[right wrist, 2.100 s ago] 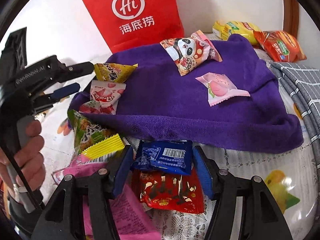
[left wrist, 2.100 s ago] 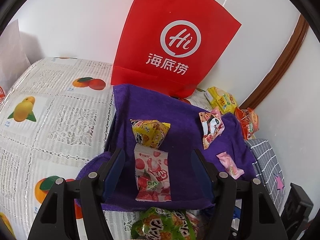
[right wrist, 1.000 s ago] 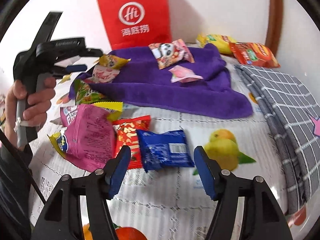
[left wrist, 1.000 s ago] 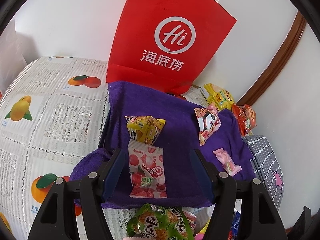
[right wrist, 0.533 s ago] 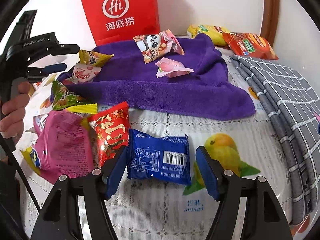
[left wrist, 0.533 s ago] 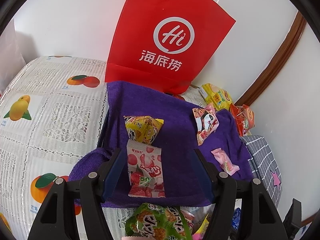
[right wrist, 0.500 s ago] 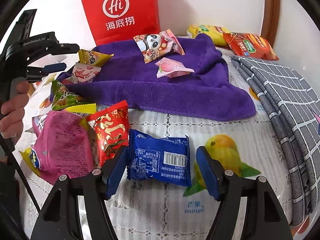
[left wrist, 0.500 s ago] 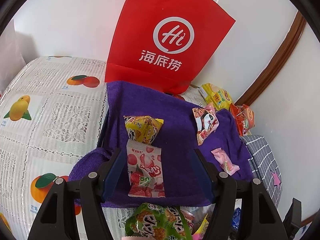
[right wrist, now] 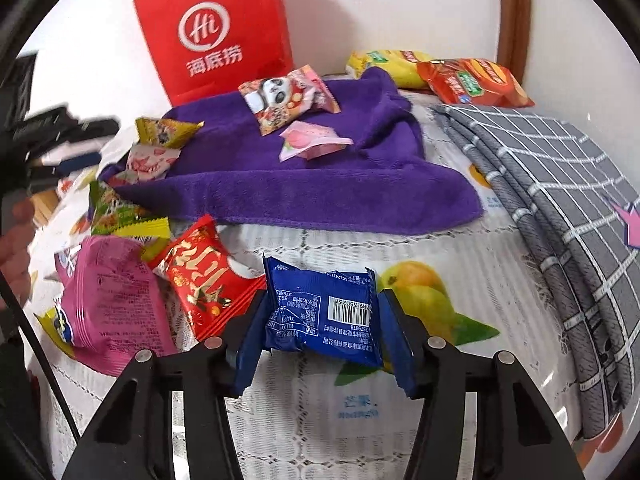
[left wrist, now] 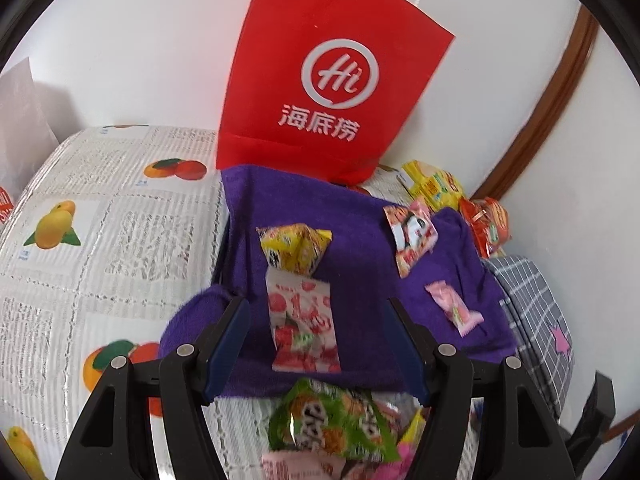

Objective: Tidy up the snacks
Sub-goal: 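Lift the blue packet with the right gripper while the left grasps the green snack bag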

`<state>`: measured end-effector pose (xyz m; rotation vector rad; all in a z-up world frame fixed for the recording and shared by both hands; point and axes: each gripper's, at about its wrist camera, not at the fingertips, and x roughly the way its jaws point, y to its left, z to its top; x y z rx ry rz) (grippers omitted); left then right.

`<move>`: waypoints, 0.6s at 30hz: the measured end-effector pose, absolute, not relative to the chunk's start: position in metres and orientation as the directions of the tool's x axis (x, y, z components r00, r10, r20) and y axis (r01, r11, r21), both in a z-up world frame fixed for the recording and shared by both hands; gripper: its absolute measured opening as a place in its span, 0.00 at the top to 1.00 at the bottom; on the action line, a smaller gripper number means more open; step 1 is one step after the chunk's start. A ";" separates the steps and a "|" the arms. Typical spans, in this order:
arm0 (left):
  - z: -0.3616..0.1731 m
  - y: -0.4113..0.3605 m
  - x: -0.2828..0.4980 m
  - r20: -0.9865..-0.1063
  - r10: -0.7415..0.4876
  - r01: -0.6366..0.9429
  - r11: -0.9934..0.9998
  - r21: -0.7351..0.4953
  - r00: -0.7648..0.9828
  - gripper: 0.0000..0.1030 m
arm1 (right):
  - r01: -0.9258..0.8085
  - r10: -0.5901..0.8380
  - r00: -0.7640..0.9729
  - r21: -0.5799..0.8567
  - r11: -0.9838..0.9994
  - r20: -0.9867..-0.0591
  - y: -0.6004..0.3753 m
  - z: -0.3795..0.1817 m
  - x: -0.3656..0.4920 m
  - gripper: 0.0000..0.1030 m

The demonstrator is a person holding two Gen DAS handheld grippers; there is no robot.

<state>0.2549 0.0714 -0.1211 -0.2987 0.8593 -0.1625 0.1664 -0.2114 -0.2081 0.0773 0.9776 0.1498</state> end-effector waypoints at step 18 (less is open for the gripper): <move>-0.139 0.056 0.222 -0.753 -0.341 0.080 0.929 -0.360 0.563 0.25 | -0.086 0.092 0.546 0.054 0.995 -0.833 -0.203 -0.211 0.167 0.44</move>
